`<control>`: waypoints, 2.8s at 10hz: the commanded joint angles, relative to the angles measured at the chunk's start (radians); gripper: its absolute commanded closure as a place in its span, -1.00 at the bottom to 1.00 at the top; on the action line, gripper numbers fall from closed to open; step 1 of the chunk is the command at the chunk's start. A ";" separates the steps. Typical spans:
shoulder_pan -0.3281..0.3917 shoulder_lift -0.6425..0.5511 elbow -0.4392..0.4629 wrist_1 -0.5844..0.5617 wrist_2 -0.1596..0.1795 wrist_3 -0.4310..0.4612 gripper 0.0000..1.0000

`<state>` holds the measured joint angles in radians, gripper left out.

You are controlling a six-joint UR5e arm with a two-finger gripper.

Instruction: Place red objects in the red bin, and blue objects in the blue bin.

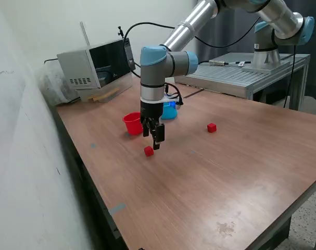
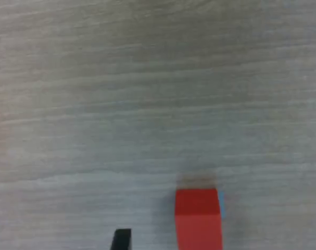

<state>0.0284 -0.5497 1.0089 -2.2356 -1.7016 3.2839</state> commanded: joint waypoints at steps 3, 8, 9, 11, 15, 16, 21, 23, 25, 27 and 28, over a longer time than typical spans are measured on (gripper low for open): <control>-0.002 0.028 -0.015 -0.006 -0.001 -0.007 -1.00; -0.025 0.051 -0.046 -0.021 -0.001 -0.016 -1.00; -0.030 0.056 -0.050 -0.022 -0.007 -0.017 -1.00; -0.035 0.060 -0.049 -0.024 -0.009 -0.024 -1.00; -0.035 0.060 -0.036 -0.024 -0.004 -0.064 1.00; -0.035 0.059 -0.035 -0.022 -0.003 -0.082 1.00; -0.038 0.006 -0.026 -0.010 -0.010 -0.171 1.00; -0.041 -0.091 0.026 0.008 -0.009 -0.185 1.00; -0.079 -0.134 0.037 0.019 -0.010 -0.204 1.00; -0.175 -0.133 0.039 0.040 -0.010 -0.204 1.00; -0.203 -0.133 0.040 0.040 -0.010 -0.205 1.00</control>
<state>-0.1198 -0.6796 1.0466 -2.2010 -1.7118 3.0810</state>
